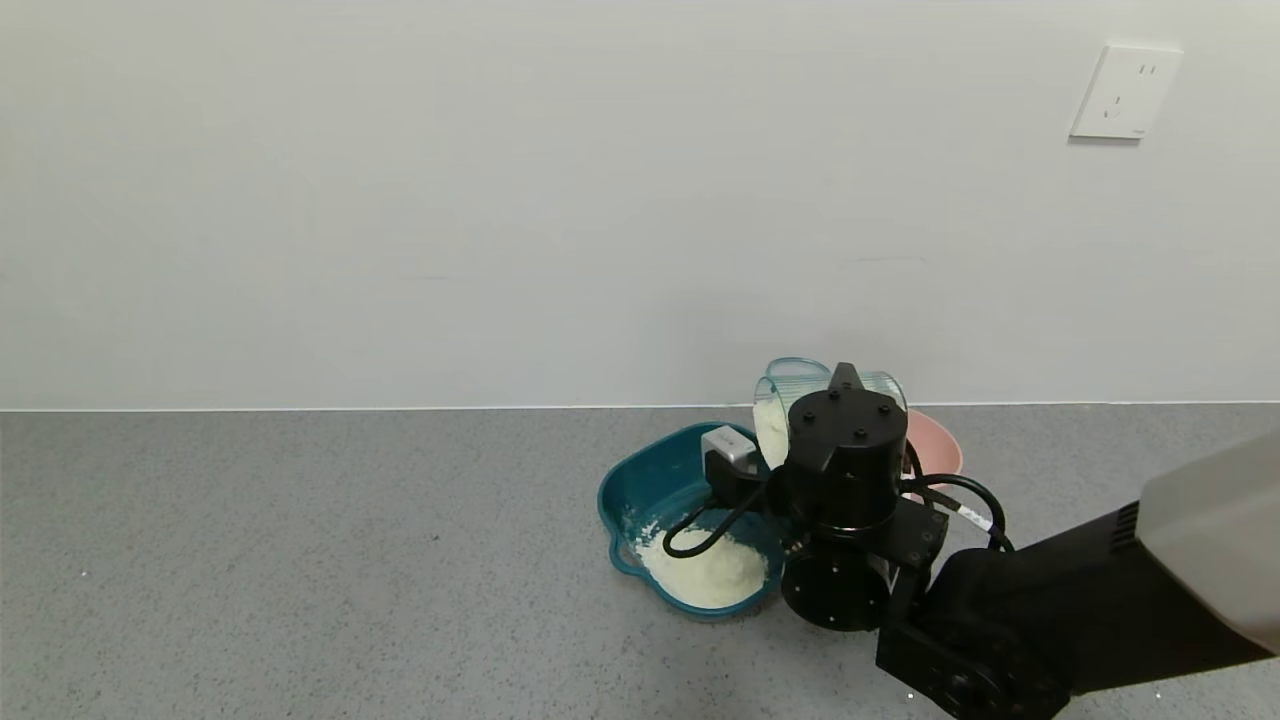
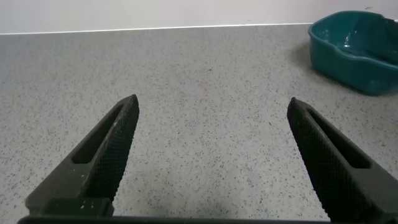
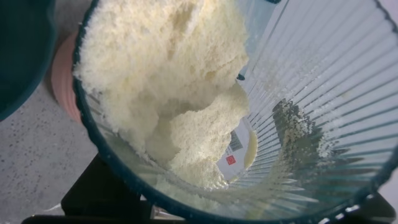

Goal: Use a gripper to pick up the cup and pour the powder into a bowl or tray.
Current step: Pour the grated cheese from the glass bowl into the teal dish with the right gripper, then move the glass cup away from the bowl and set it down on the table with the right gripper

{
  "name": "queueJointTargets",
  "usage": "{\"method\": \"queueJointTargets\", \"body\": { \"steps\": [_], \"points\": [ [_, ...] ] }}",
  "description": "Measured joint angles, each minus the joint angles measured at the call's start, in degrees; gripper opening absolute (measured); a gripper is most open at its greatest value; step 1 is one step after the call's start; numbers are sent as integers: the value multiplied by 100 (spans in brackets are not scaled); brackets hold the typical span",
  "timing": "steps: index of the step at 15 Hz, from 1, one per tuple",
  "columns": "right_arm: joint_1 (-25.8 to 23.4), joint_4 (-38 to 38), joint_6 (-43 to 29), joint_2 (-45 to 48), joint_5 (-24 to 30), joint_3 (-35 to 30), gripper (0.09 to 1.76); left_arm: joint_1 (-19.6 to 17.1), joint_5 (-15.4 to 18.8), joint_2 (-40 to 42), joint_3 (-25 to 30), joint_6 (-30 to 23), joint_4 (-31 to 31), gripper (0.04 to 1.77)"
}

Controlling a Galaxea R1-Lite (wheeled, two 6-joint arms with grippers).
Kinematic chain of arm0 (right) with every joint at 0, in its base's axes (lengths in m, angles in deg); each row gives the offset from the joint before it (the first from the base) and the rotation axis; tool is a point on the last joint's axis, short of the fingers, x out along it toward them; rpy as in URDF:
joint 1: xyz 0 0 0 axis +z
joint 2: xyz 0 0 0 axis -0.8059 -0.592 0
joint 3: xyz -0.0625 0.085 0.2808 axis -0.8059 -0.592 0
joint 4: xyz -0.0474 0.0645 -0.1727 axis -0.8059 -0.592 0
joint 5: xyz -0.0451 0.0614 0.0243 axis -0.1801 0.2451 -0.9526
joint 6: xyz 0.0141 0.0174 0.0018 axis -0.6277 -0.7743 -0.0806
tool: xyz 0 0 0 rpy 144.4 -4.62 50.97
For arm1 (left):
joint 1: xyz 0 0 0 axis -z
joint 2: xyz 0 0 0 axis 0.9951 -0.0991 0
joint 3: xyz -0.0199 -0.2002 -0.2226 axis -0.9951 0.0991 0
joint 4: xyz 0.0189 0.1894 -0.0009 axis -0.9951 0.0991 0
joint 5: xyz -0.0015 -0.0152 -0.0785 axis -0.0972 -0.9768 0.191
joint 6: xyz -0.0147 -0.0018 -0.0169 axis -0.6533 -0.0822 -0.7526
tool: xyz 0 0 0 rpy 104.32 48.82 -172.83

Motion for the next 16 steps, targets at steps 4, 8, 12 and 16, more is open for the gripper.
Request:
{"method": "queueJointTargets", "body": {
  "steps": [4,8,12,16],
  "points": [
    [-11,33,-400,183,9,-139,132,0,2,0,0,0,2,172],
    [-101,30,-1045,406,5,-161,132,0,2,0,0,-2,0,172],
    [-206,21,-2107,574,20,-310,132,0,2,0,0,-2,-2,172],
    [-368,7,-3313,690,187,-491,132,0,2,0,0,0,-2,172]
  ]
}}
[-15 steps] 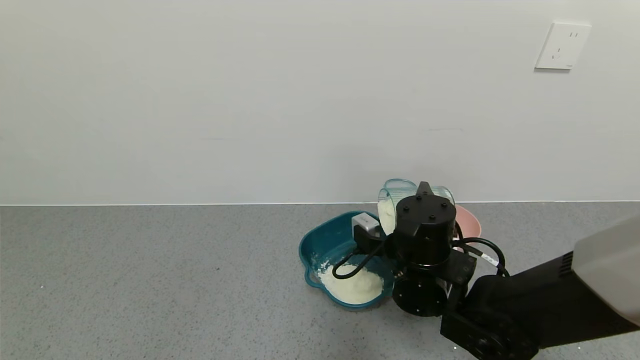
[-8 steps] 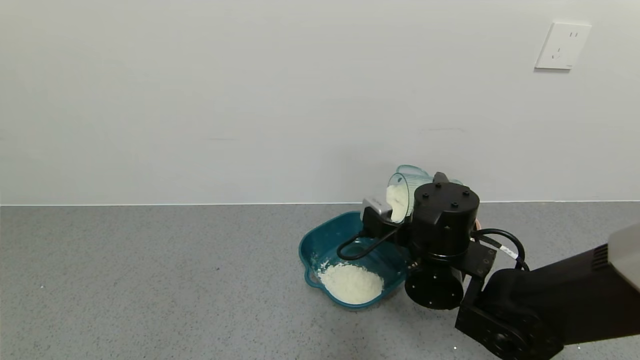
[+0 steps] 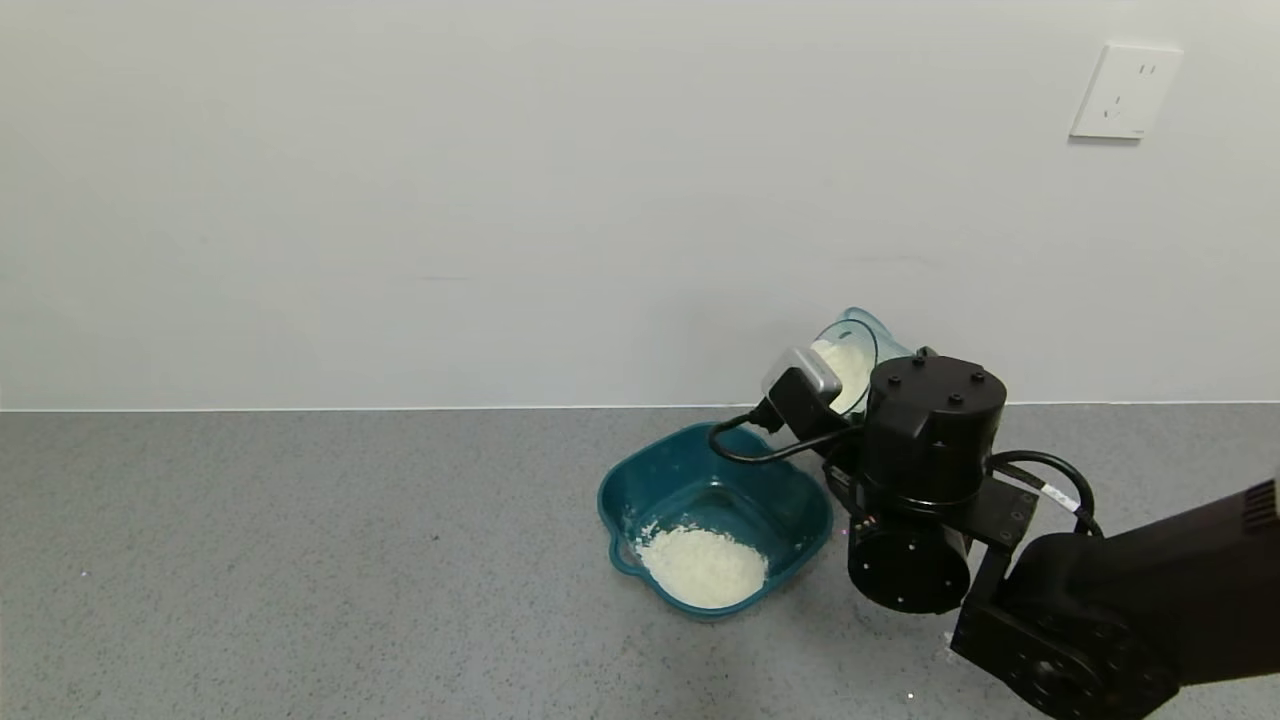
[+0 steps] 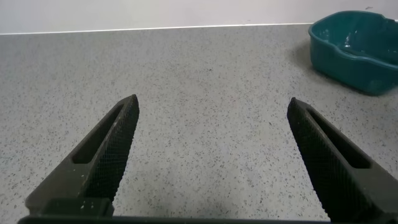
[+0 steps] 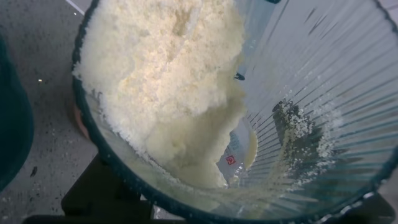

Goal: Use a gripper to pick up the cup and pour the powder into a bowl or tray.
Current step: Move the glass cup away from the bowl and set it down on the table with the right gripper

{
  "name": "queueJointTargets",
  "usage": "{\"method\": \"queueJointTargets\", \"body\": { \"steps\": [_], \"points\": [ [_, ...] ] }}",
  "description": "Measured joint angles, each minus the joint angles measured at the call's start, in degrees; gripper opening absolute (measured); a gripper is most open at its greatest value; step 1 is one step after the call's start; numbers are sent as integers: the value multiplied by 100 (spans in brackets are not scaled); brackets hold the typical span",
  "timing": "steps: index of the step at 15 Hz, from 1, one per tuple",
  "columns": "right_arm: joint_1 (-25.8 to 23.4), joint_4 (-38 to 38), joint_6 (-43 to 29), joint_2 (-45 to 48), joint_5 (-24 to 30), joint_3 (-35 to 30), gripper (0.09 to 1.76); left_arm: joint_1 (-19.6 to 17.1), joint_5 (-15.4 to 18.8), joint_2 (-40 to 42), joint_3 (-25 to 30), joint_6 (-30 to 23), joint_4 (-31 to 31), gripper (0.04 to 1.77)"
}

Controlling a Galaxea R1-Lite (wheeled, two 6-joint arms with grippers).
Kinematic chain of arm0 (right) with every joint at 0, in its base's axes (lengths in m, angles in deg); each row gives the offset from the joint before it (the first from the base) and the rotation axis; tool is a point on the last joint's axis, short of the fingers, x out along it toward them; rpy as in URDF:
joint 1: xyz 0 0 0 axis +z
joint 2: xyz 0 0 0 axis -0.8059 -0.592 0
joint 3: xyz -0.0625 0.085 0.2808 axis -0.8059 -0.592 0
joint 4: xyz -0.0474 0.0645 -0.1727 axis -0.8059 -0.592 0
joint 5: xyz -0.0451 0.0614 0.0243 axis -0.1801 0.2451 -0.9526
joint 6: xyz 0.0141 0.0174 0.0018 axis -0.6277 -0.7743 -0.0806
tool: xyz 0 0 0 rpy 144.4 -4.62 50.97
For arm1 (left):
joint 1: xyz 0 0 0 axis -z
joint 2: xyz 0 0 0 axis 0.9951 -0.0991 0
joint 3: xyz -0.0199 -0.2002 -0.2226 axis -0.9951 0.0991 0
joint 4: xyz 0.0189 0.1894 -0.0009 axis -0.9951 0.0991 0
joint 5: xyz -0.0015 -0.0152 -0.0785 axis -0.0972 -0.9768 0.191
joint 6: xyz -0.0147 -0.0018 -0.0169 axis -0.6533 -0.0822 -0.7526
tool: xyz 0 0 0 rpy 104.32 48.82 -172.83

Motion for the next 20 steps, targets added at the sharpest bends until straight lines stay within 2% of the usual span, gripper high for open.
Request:
{"method": "queueJointTargets", "body": {
  "steps": [2,5,10,12,14,20],
  "points": [
    [-76,-9,-384,132,94,-96,132,0,0,0,0,0,0,172],
    [-340,-35,-1191,344,847,-538,132,0,0,0,0,-2,0,172],
    [-635,-16,-3020,835,1362,-1292,132,0,0,0,0,-2,2,172],
    [-789,-2,-3355,1019,1685,-1565,132,0,0,0,0,-2,2,172],
    [-1062,22,-3774,1246,2111,-1949,132,0,0,0,0,-2,2,172],
    [-2115,188,-4659,1708,2716,-3035,132,0,0,0,0,-2,2,172]
  ]
}}
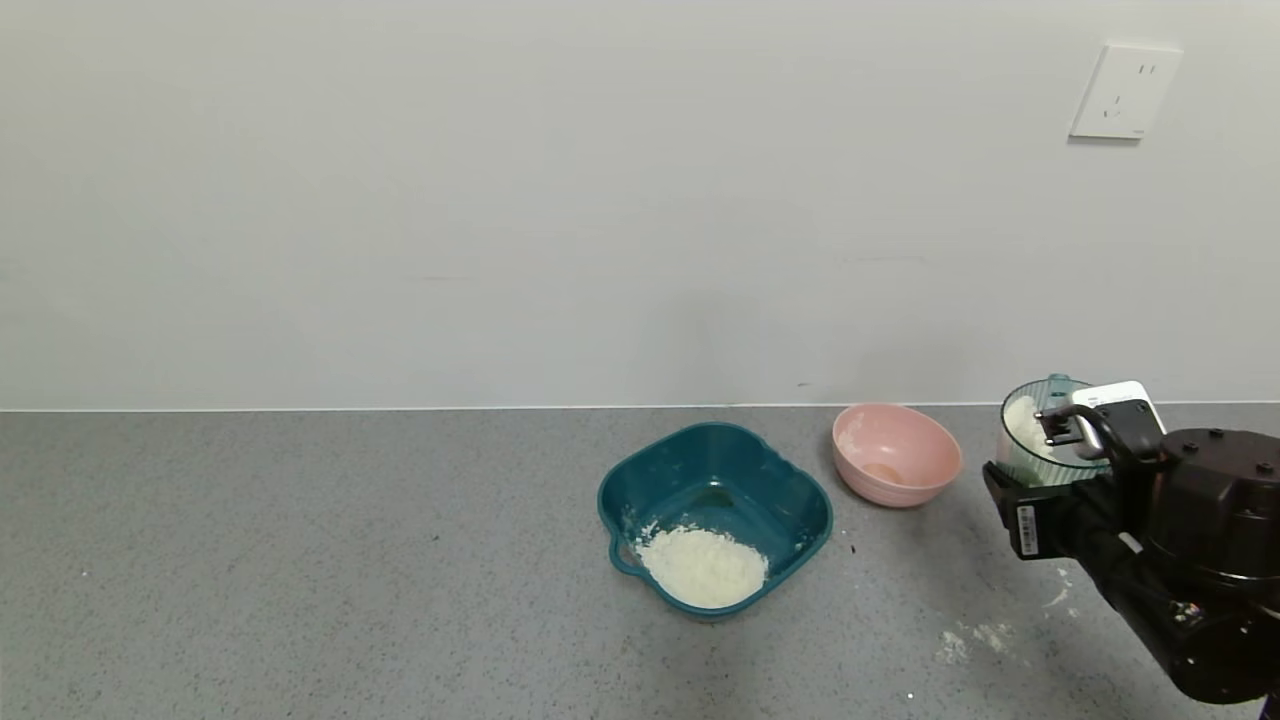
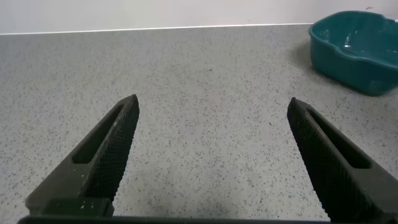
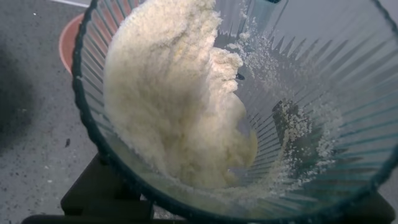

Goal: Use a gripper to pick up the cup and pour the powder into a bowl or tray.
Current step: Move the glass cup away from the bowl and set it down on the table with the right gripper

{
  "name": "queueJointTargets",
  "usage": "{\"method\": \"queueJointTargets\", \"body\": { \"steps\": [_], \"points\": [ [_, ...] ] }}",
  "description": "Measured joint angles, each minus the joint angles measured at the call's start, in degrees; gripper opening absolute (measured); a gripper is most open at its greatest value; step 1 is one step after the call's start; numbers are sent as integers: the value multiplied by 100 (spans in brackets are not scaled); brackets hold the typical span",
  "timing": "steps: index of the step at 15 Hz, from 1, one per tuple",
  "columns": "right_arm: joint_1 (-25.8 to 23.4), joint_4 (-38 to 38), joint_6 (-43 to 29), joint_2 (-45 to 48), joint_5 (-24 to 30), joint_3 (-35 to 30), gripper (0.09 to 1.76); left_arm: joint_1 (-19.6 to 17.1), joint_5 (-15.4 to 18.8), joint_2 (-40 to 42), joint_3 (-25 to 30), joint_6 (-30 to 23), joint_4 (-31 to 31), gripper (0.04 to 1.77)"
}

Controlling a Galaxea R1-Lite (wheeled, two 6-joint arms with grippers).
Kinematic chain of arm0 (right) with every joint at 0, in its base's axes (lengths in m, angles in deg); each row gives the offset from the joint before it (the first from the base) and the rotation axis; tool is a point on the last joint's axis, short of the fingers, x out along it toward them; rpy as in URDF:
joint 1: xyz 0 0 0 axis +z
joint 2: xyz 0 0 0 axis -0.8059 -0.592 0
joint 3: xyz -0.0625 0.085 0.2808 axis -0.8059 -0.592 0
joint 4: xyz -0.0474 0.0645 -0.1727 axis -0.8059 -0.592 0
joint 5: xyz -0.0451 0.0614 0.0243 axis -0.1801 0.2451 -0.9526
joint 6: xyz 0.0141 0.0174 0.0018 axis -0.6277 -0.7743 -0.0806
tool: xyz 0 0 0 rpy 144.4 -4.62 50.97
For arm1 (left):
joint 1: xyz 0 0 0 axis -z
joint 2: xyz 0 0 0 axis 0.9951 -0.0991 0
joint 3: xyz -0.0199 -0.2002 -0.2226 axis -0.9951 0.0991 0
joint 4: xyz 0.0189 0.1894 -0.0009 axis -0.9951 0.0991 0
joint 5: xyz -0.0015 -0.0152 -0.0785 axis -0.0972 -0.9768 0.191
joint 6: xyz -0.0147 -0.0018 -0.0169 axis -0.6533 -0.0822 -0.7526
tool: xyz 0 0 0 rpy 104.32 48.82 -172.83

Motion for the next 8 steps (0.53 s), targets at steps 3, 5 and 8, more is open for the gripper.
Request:
{"method": "queueJointTargets", "body": {
  "steps": [3,5,8],
  "points": [
    [-501,612,-94,-13,374,-453,132,0,0,0,0,2,0,172],
    [-697,1139,-165,-223,435,-691,132,0,0,0,0,0,0,172],
    [-789,2225,-247,-774,455,-1083,132,0,0,0,0,2,0,172]
  ]
}}
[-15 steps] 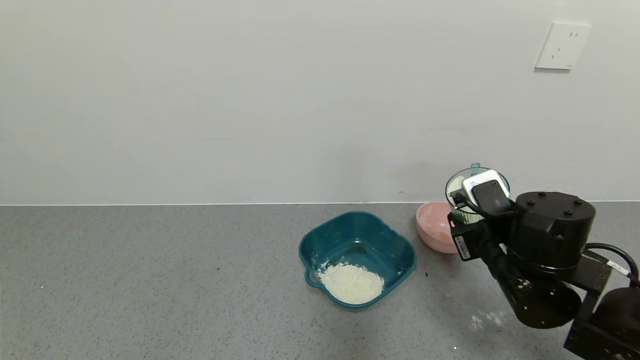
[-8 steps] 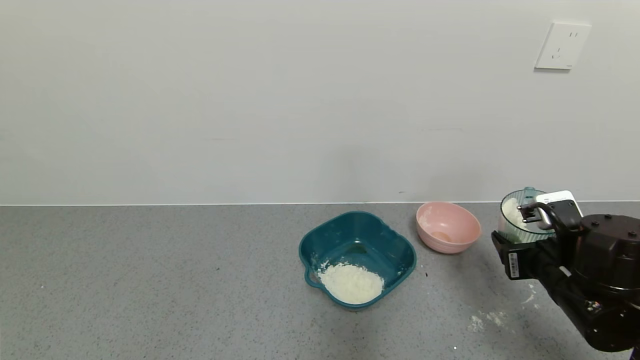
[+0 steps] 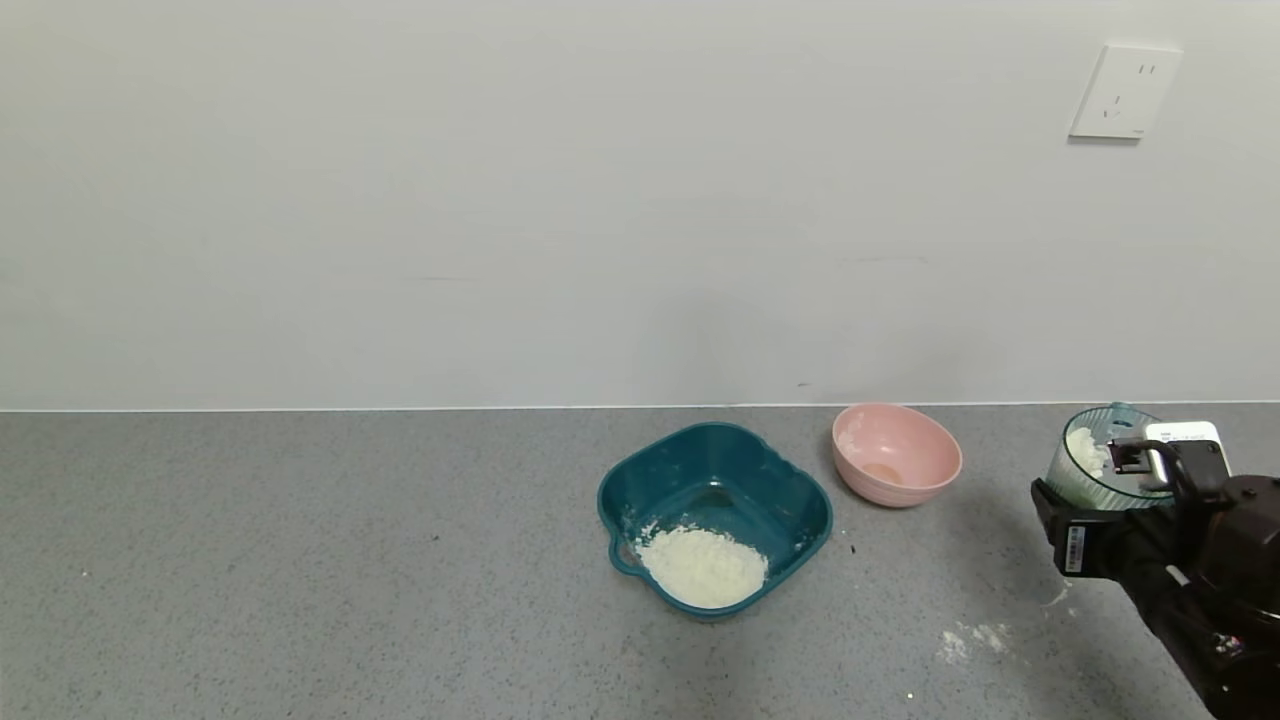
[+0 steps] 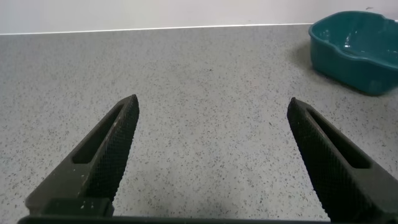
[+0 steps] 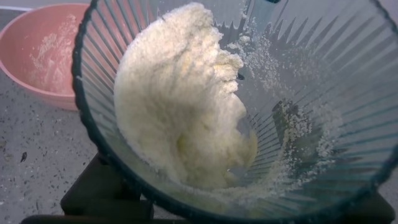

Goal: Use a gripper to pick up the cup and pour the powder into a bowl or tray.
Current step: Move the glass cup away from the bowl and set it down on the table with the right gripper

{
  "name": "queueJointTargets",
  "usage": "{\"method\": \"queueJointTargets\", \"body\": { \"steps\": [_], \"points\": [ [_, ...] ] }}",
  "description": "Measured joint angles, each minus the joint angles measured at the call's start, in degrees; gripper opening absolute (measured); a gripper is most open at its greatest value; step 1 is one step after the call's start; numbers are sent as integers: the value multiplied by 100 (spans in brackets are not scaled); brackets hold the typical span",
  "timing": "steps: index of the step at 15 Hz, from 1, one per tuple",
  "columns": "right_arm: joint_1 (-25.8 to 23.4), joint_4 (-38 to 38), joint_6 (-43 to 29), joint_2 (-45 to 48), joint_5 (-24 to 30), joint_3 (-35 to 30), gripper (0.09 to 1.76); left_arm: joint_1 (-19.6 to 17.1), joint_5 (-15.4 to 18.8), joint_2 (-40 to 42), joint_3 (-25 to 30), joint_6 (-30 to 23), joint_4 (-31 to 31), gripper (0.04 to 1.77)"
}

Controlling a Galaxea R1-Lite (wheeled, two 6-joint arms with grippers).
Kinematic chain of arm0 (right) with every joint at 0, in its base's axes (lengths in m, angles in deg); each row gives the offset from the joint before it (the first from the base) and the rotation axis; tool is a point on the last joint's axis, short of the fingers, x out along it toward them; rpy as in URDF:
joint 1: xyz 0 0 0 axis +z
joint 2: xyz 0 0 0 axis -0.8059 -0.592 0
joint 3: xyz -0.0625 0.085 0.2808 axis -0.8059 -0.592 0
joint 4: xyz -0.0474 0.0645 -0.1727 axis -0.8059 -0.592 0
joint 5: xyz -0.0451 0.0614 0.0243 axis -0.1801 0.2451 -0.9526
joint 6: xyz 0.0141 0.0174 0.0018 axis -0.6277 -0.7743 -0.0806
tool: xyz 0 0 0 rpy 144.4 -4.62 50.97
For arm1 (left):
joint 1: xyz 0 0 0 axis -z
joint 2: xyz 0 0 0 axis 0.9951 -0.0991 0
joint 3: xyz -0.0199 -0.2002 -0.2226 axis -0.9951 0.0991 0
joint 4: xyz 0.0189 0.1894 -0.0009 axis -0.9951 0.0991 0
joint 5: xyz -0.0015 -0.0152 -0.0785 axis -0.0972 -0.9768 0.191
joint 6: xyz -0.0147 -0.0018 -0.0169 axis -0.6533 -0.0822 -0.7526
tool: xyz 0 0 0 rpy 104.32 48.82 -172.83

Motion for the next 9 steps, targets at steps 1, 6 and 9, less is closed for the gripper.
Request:
{"method": "queueJointTargets", "body": {
  "steps": [1,6,9],
  "points": [
    [-11,407,-6,-228,7,-116,132,0,0,0,0,-2,0,172],
    [-22,1025,-89,-1064,13,-463,132,0,0,0,0,0,0,172],
    [-18,1023,-317,-1331,-6,-474,132,0,0,0,0,-2,0,172]
  ]
}}
